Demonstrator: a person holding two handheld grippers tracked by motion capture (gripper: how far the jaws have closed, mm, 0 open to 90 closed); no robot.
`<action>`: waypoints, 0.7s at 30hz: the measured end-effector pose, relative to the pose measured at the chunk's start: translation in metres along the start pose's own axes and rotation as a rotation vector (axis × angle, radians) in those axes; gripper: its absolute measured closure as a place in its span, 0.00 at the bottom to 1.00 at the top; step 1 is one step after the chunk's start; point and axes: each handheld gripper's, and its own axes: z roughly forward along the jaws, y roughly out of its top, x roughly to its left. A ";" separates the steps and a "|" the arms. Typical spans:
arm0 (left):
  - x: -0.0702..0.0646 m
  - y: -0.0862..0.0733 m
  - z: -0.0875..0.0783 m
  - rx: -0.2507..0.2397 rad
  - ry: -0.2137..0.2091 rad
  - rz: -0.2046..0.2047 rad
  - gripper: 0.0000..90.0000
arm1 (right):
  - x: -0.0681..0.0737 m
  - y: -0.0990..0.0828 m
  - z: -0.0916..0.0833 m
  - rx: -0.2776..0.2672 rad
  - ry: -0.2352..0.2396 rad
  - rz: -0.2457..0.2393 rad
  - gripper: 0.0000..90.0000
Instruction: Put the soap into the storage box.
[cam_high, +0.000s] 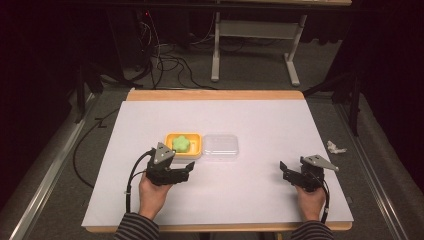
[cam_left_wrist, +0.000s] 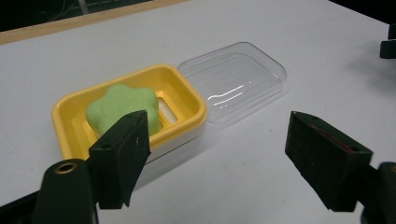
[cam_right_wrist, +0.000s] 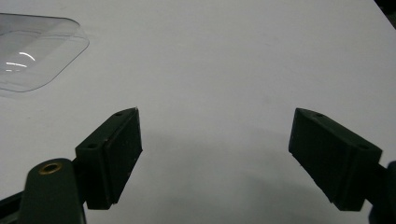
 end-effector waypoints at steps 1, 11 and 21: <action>-0.001 -0.001 0.001 0.006 -0.001 -0.004 0.25 | 0.000 0.000 0.000 -0.001 0.000 -0.001 0.20; -0.007 -0.012 0.005 0.042 -0.020 0.026 0.24 | 0.000 0.000 0.000 -0.001 0.000 -0.004 0.20; -0.012 -0.024 0.015 0.063 -0.019 0.017 0.24 | -0.001 -0.001 -0.001 -0.013 0.001 0.006 0.20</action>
